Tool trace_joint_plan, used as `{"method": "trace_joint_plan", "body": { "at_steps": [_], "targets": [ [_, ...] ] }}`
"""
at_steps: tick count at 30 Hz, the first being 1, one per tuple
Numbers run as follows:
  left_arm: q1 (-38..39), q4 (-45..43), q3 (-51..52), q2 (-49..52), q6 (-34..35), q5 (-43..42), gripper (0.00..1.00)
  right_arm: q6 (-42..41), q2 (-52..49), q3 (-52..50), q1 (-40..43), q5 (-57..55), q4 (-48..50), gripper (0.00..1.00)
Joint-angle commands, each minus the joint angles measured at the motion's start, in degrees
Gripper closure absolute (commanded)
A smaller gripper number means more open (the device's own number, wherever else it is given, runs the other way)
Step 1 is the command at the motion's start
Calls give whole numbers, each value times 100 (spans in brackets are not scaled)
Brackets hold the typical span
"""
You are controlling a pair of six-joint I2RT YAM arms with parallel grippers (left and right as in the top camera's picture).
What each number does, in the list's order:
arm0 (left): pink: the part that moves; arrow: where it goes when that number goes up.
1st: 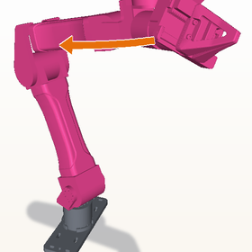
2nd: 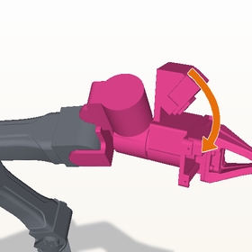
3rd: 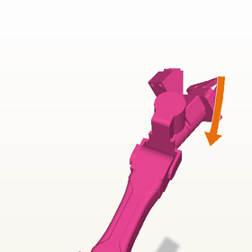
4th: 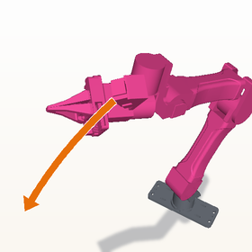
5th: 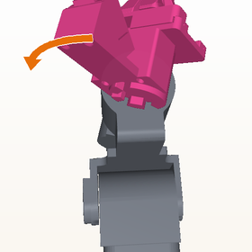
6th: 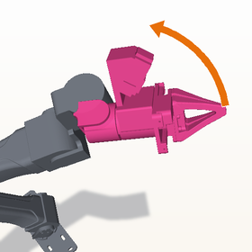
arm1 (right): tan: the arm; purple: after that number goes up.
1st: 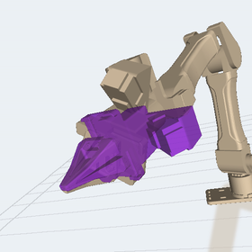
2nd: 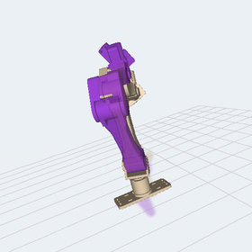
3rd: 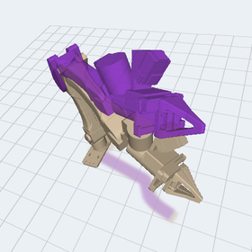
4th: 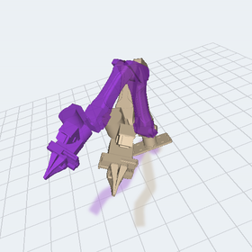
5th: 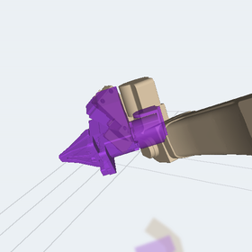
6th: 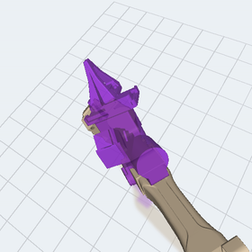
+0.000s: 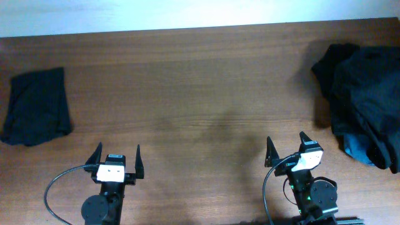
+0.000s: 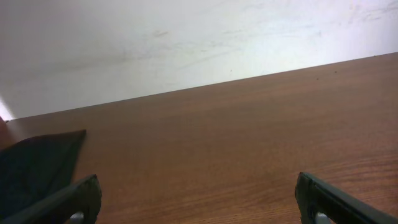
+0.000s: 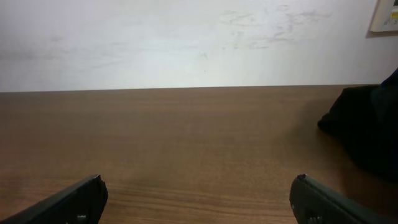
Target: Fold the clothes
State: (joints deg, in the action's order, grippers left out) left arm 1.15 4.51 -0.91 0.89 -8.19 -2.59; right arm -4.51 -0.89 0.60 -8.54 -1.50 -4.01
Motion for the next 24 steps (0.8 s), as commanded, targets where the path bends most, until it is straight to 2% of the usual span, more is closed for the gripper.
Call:
{"method": "trace_joint_plan", "body": {
  "at_steps": [1,7,11,16,24],
  "targets": [
    [-20,7,39,-55,-114,42,1,-76,68,-2,35,20,-52,1],
    [-20,7,39,-55,-114,42,1,-551,7,826,35,-70,-750,1],
    [-20,7,39,-55,-114,42,1,-570,-492,2122,35,-400,-1462,1],
    [-20,7,39,-55,-114,42,1,-566,-1965,4199,37,-732,-2782,1],
    [-20,7,39,-55,-114,42,1,-520,-5036,8035,133,-1187,-4896,1]
  ]
}}
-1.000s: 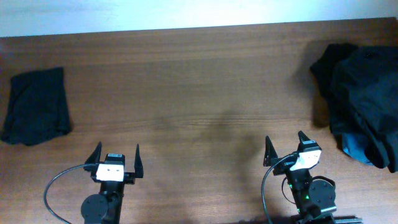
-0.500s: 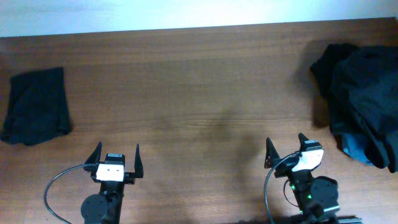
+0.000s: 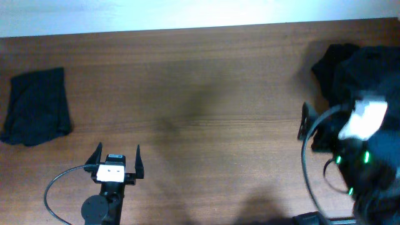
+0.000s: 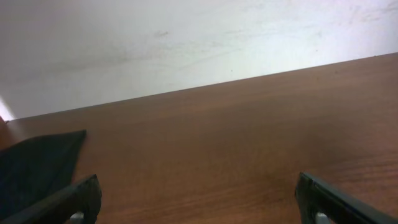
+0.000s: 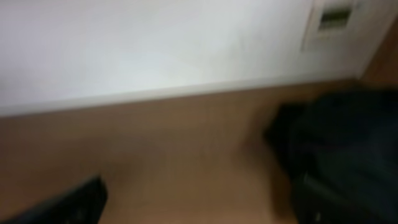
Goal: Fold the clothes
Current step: 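Move the right gripper over the dark clothing pile on the right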
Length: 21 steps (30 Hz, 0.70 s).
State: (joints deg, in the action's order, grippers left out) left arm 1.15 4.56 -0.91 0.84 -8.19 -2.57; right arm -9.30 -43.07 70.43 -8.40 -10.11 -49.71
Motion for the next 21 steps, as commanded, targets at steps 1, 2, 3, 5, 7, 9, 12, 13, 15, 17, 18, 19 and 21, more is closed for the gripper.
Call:
{"method": "trace_joint_plan", "body": {
  "at_steps": [1,2,3,5,7,9,12,13,15,17,18,19,21],
  "targets": [
    [-20,2,39,-50,-114,39,1,-15,-1132,1491,190,-323,-535,1],
    [-20,2,39,-50,-114,39,1,2,-1440,1919,275,-326,-739,1],
    [-20,2,39,-50,-114,39,1,4,-1727,2326,380,-326,-929,1],
    [-20,2,39,-50,-114,39,1,2,-2299,3178,671,-317,-1384,1],
    [-20,4,39,-50,-114,39,1,2,-2776,3871,999,-243,-1779,1],
    [-20,4,39,-50,-114,42,1,2,-3224,4454,1414,-44,-2149,1],
    [-20,2,39,-50,-114,39,1,2,-3733,4935,2002,188,-2629,1],
    [-20,2,39,-50,-114,39,1,2,-3882,5014,2181,216,-2780,1],
    [-20,2,39,-50,-114,39,1,2,-4142,5053,2533,214,-3027,1],
    [-20,2,39,-50,-114,39,1,2,-4358,5053,2800,210,-3117,1],
    [-20,2,39,-50,-114,42,1,2,-4450,5053,2903,181,-3139,1],
    [-20,2,39,-50,-114,39,1,2,-4524,5053,2990,195,-3132,1],
    [-20,2,39,-50,-114,39,1,179,-4640,5053,3121,197,-3086,1]
  ]
}}
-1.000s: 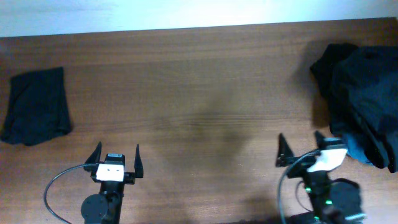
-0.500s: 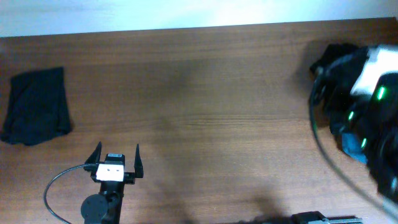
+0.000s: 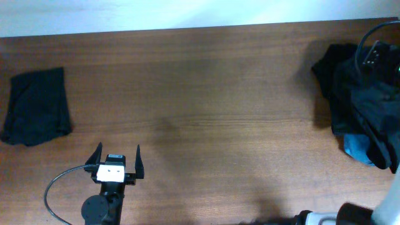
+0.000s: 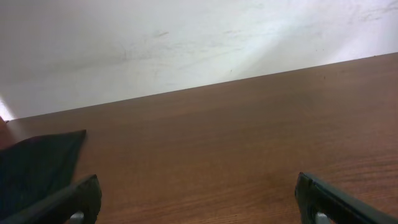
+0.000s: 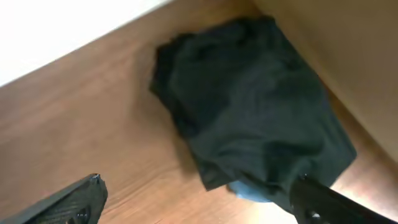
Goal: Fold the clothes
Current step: 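Move the right gripper over the dark clothing pile on the right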
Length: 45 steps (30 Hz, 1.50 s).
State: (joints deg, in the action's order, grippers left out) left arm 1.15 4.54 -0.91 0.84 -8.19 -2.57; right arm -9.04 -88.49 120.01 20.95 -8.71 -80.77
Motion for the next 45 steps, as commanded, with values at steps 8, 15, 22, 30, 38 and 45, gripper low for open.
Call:
{"method": "trace_joint_plan", "body": {
  "at_steps": [8,15,22,30,38,45],
  "targets": [
    [-20,4,39,-50,-114,39,1,1587,-590,81,227,693,63,1],
    [-20,4,39,-50,-114,39,1,1853,-1115,81,238,656,212,1],
    [-20,4,39,-50,-114,42,1,1963,-1526,81,238,461,522,1],
    [-20,4,39,-50,-114,39,1,1023,-1558,107,455,267,1364,1],
    [-20,4,39,-50,-114,39,1,177,-1777,107,1027,293,2192,2],
    [-20,4,39,-50,-114,42,1,-146,-2179,107,1274,411,2918,1]
  ]
}}
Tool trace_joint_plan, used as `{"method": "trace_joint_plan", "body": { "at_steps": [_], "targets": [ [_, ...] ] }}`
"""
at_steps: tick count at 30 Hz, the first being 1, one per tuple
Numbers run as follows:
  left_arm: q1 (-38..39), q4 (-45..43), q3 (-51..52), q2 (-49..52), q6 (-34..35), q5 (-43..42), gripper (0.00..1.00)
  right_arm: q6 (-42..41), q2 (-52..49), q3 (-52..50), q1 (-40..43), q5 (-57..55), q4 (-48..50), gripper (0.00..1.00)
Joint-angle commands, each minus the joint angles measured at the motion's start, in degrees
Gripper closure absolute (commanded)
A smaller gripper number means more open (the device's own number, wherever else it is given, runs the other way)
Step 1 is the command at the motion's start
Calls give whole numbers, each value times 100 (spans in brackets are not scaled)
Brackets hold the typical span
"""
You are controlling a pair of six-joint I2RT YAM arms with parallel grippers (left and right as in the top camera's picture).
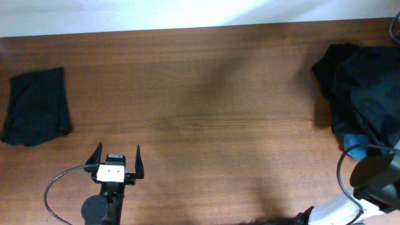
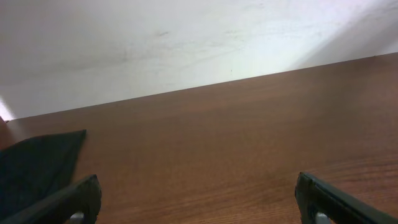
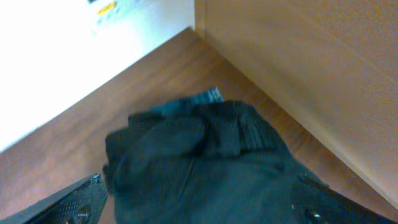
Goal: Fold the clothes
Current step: 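Move the right gripper over the dark clothing pile on the right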
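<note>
A heap of dark crumpled clothes (image 1: 365,94) with a blue piece (image 1: 356,144) showing lies at the table's right end. In the right wrist view my right gripper (image 3: 198,190) is open just above this heap (image 3: 199,155), one finger on each side and nothing between them. A folded black garment (image 1: 36,106) lies at the far left and shows at the left edge of the left wrist view (image 2: 34,165). My left gripper (image 1: 118,153) rests open near the front edge over bare wood (image 2: 198,186).
A light wooden panel (image 3: 311,74) stands right beside the heap on the table's right side. A white wall (image 2: 186,37) runs behind the table's far edge. Part of the right arm (image 1: 375,178) shows at the lower right of the overhead view.
My right gripper is lower and closer over the heap, which now fills its view beside the wooden panel. Overhead, the arm no longer lies across the heap. The left arm is unchanged.
Both grippers first rested open at the front edge. Then the right arm stood raised near the heap at the right. Then it looked down on the whole heap from above, and now it is open close over it. The left arm stayed still.
</note>
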State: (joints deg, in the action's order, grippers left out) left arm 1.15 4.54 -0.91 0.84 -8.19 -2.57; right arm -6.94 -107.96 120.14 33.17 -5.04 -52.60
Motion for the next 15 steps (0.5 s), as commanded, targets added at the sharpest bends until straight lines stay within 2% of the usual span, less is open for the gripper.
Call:
{"method": "trace_joint_plan", "body": {
  "at_steps": [1,11,15],
  "targets": [
    [-20,4,39,-50,-114,39,1,-485,-332,94,76,52,175,1],
    [-20,4,39,-50,-114,39,1,-756,-1134,94,151,138,962,2],
    [-20,4,39,-50,-114,39,1,-1366,-1296,94,304,170,1049,2]
  ]
}}
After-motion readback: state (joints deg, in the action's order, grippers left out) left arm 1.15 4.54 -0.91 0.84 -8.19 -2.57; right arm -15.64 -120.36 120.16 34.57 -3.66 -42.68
